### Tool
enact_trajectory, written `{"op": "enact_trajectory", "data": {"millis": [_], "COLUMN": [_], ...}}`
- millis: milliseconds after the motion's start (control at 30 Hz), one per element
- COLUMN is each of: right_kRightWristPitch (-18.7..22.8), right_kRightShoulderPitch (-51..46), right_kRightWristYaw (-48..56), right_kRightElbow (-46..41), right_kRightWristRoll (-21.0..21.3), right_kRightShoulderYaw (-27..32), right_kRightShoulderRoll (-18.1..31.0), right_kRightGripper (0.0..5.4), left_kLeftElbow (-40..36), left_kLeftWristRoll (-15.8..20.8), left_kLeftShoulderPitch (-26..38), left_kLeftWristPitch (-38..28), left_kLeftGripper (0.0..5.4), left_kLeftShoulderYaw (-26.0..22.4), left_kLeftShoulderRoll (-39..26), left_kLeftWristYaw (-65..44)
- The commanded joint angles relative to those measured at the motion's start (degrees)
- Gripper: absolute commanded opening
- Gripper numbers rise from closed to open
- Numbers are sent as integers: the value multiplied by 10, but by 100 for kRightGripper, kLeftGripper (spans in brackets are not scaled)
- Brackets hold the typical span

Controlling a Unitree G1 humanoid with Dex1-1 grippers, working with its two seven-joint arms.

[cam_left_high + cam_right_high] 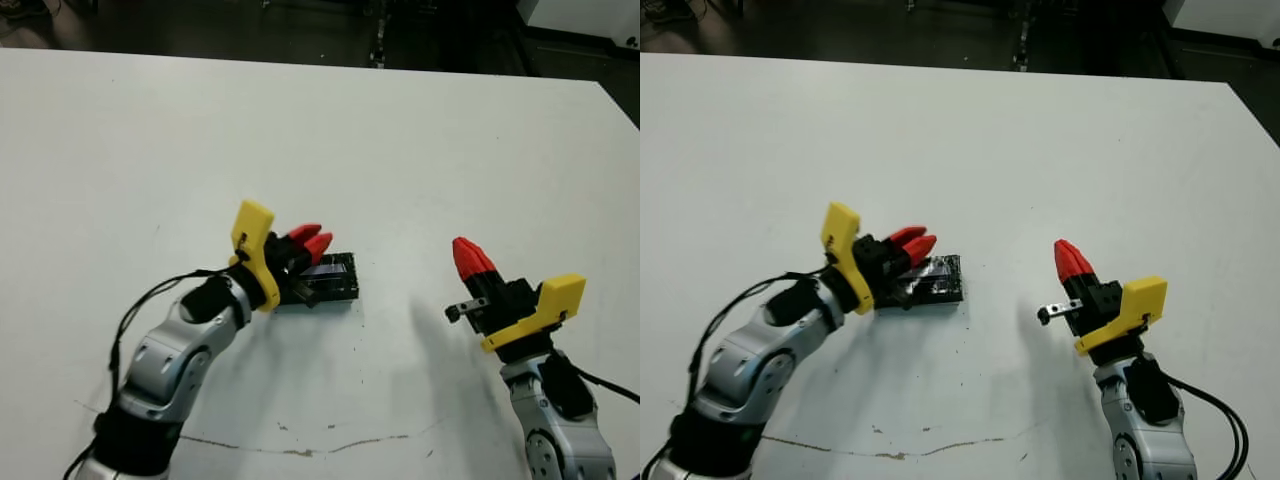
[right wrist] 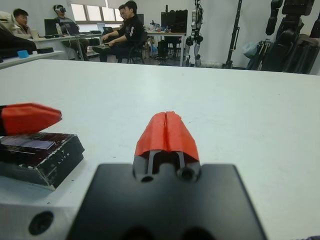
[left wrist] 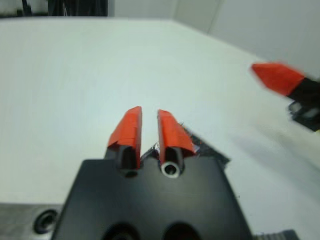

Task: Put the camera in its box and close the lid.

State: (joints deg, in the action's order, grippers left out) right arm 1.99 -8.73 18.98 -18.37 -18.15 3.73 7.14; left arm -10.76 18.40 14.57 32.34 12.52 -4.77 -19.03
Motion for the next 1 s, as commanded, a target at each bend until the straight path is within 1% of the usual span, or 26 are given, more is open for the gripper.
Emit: {"op": "enact_trajectory", "data": {"millis": [33,100,267,400,567,667,767,900,1000], "right_kRightWristPitch": [-4,-4,-7,-4,-3,-6,-6,-6,-4], "right_kRightShoulderPitch": [-5,-6,-6,-8,-9,-9,-9,-9,-9], "right_kRightWristYaw": [-3,-4,-1,-5,-4,-4,-4,-7,-7], "right_kRightElbow": [6,6,6,4,2,4,4,3,2], "right_kRightWristRoll": [0,2,0,6,2,2,2,8,5], "right_kRightShoulderYaw": [7,6,5,4,3,3,3,2,3], "right_kRightShoulderRoll": [2,3,3,3,2,0,-1,0,-2], "right_kRightGripper": [0,0,0,0,0,0,0,0,0], "left_kLeftElbow": [41,51,66,57,42,30,2,-51,-109], "left_kLeftWristRoll": [-17,-22,-39,-36,-33,-32,-20,-4,8], "left_kLeftShoulderPitch": [-1,0,0,-5,-8,-11,-16,-24,-35], "left_kLeftWristPitch": [34,47,50,66,80,80,83,61,41], "left_kLeftGripper": [2,2,2,2,2,2,2,2,2], "left_kLeftShoulderYaw": [12,17,37,38,37,36,22,-7,-46], "left_kLeftShoulderRoll": [9,15,12,14,14,13,11,2,-11], "left_kLeftWristYaw": [15,23,15,16,16,15,14,10,10]}}
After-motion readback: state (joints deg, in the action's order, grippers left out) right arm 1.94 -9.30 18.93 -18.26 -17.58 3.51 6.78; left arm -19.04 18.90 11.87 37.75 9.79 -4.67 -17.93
